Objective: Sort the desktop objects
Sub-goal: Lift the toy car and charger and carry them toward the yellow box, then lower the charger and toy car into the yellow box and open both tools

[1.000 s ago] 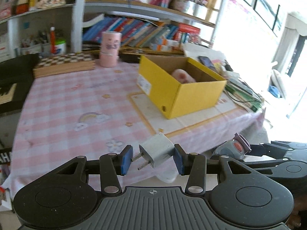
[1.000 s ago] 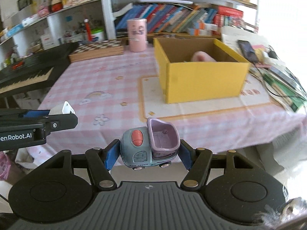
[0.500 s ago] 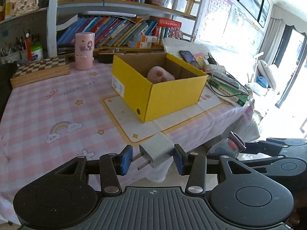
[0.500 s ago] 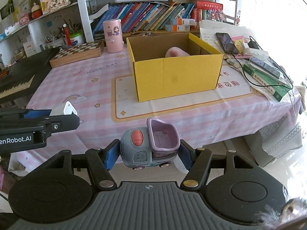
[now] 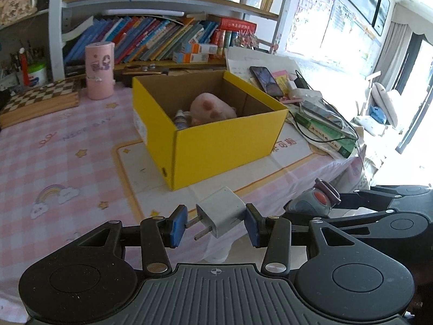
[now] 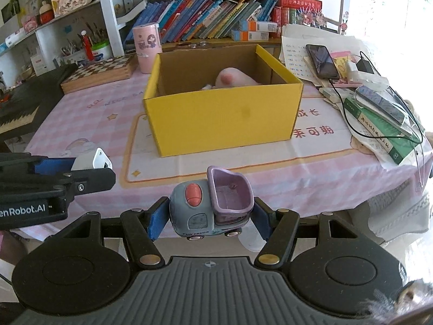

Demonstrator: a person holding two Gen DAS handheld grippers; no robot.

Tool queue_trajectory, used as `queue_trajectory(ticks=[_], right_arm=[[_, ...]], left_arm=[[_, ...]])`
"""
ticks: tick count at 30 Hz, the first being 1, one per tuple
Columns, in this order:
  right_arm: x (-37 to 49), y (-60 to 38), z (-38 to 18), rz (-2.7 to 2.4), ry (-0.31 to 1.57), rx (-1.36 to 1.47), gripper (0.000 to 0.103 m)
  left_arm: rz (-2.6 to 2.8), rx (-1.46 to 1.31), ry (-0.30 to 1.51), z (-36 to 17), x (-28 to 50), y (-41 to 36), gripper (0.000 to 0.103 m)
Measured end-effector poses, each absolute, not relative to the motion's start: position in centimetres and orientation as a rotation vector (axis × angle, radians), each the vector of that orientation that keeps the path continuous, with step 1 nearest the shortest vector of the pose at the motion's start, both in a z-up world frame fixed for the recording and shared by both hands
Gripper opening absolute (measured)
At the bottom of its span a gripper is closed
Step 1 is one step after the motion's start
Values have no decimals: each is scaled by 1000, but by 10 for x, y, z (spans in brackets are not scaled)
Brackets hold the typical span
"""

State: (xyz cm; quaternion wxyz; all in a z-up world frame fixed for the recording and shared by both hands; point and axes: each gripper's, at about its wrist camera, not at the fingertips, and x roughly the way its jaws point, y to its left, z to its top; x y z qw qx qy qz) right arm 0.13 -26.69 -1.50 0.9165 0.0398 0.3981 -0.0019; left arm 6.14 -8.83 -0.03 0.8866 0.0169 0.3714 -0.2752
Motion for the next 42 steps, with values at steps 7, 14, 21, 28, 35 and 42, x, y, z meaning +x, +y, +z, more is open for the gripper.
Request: queue_trajectory(ticks=[7,14,21,28,35,42], right_arm=[[24,-312,-22,7,832,105,62],[52,-348,-26,63,848,109,62],[76,-370,-22,146,810,83,62],[101,-390,5,204,704,73,62],[148,-393,28,302,608,-20,62],[236,-371,15,406,671,-231,62]], left_arm=[[-571,63,788,-3,77,-133,44],[-489,46,792,-2,90,-159,44],[-406,24,732,11,101,-177,44],[-352,16,648,36,126,-192,44],[-286,14,633,37,174,-198,44],[-232,21,758,12,248,-205,44]])
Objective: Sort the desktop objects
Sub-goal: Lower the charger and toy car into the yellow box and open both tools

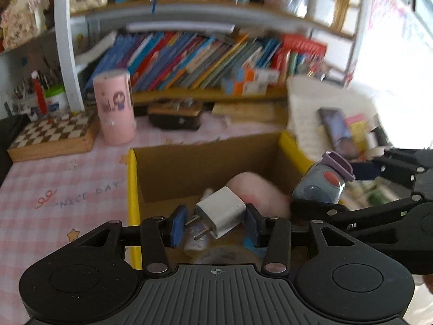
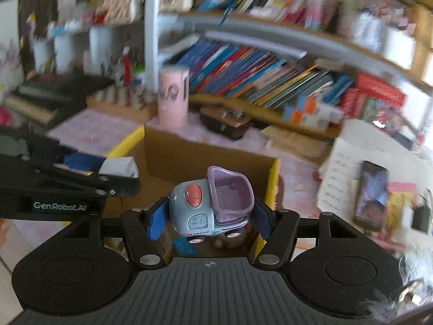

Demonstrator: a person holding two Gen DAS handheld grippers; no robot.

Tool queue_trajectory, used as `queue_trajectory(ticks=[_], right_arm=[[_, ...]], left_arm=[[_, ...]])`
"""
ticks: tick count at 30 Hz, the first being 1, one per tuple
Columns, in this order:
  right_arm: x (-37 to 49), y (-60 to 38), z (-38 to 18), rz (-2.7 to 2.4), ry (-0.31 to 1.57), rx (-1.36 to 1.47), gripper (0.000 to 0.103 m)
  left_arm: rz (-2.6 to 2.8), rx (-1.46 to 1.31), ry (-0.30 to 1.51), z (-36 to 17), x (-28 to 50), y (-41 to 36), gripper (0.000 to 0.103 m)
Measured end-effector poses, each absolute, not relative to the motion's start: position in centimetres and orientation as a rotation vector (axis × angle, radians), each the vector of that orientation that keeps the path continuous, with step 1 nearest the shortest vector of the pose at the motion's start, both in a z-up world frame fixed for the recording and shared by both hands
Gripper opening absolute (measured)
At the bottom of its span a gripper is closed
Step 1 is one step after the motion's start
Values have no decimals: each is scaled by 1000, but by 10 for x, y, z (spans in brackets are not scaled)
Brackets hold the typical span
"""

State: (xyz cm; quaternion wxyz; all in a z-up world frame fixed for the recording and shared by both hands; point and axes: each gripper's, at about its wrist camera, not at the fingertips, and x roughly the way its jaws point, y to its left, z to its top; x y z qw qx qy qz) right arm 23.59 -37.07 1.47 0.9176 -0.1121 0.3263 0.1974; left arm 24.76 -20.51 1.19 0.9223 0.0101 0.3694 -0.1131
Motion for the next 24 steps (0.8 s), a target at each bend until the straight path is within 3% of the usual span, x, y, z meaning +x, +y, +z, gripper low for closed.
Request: queue_trajectory(ticks=[7,13,17,19,22,24], right_arm=[[278,-343,-14,563,808,-472,62],[295,-325,-40,661,964,-468,62],[290,-319,-48,643,958,-492,65],[285,-323,-45,645,927,-475,76],[275,-336,-32,624,866,-425,77],[267,-346,-19,597,811,-375,77]], left_arm=[[-203,40,887,-15,296,-206,44],[-217,56,1011,-38,319,-219,45],[-202,33,988,-37,317,-220,65],[-223,21,919,-27,308,-216,71],[-217,47,788,-2,284,-209,78],[-211,66,697,14,263,-202,88]])
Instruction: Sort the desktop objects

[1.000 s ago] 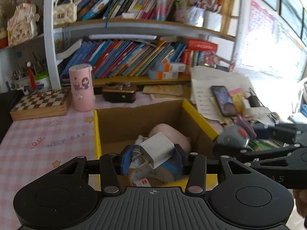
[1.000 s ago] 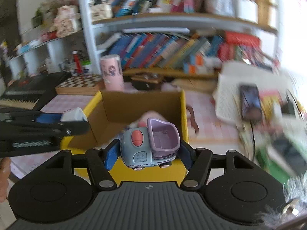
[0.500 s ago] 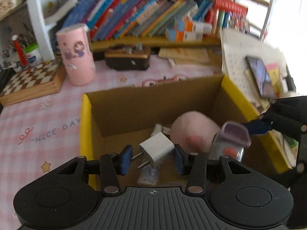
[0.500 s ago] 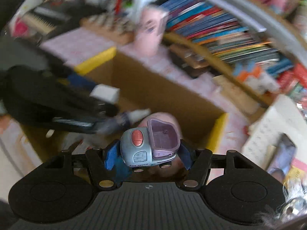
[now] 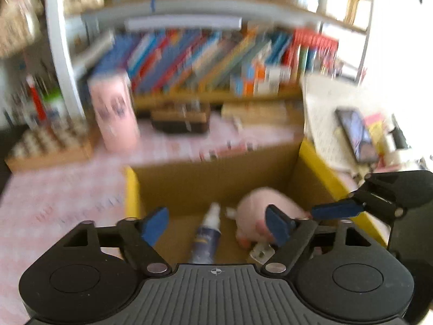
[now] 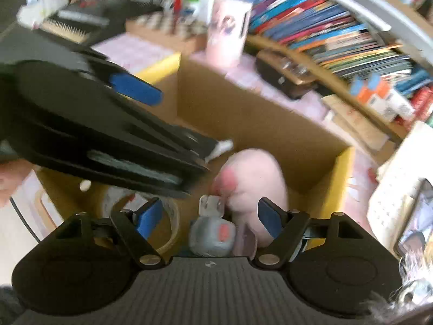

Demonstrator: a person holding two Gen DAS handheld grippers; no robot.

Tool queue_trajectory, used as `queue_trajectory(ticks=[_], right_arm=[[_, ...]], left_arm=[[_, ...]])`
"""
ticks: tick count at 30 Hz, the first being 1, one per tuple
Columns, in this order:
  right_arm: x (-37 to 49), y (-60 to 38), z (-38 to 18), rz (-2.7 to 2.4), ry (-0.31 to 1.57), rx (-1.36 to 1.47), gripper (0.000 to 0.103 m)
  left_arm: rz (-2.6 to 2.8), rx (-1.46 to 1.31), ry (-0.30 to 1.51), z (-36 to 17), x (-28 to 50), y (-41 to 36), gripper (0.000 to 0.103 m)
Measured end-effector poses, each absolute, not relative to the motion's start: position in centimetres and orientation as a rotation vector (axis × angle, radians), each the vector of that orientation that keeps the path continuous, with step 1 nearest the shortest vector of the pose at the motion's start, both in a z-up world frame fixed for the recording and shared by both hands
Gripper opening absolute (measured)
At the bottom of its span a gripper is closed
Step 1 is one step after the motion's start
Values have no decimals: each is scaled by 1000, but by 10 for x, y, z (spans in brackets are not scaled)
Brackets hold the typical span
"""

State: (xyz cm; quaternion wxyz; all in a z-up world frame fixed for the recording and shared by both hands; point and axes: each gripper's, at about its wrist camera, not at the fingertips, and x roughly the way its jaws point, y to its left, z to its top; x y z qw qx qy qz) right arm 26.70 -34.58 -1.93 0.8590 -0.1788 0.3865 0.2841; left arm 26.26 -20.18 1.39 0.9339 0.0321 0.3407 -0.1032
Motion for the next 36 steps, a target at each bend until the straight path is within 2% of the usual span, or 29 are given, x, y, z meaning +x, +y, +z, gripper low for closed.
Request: queue_trajectory(ticks=[7,14,25,36], right_arm=[[218,-371,18,438,599,-183,83],[170,-364,22,320,514,-52,84],[82,-316,9,167,492,14,90],[-5,-277,-9,96,568,40,93]], left_arm=[[-69,44,471,49,182,-152,102],[204,-38,404,45,122,-100,103],[270,8,449,34,46,-54,103],[243,-21,505,15,-15,-27,103]])
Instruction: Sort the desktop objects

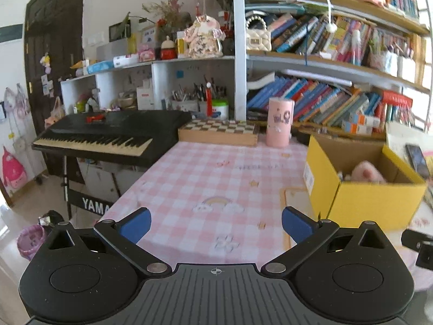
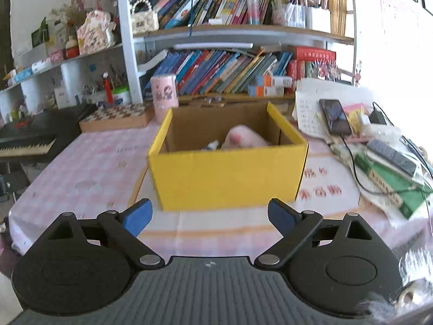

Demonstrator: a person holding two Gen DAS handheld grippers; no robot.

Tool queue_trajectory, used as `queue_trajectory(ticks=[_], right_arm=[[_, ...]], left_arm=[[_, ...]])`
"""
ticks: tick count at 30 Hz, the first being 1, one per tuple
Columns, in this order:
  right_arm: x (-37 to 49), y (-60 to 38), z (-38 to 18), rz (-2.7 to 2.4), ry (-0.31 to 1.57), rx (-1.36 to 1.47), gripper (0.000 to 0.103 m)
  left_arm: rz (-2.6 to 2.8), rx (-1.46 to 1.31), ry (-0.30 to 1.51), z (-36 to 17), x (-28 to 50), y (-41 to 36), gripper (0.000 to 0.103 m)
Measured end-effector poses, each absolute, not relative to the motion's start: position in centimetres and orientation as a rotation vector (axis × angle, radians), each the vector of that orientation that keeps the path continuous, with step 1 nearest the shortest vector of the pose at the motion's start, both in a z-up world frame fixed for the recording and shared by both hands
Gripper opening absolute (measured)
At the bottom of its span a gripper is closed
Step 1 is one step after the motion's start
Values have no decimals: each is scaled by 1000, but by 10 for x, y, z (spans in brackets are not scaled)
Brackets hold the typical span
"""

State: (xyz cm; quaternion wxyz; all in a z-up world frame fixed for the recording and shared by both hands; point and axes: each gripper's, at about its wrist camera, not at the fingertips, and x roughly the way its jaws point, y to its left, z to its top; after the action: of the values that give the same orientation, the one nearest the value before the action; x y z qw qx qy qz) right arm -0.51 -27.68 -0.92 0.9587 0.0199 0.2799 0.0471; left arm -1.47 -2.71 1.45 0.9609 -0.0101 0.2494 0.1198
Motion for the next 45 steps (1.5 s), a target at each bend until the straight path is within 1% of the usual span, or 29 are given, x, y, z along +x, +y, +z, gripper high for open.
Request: queue_trajectory(ticks=[3,5,10,17,24,45], right_arm=[[-23,-270,-13,85,586,47,94],[-32,-267,-15,67,595,59,96],[-52,-260,-22,43,632,81,98],[-65,-253,-24,36,666,75,100],[-69,-247,-22,52,667,50,100],[-64,-243,-23,44,687,48,101]], left_arm=[[240,5,527,9,-31,-23,103],[241,15,545,5,-39,-24,103],[211,53,603,-3,-48,-25,103],[172,21,627,-6,-56,-18,103],[174,23,664,-11,-55,-16,103],[149,36,662,-10,-53,-16,103]])
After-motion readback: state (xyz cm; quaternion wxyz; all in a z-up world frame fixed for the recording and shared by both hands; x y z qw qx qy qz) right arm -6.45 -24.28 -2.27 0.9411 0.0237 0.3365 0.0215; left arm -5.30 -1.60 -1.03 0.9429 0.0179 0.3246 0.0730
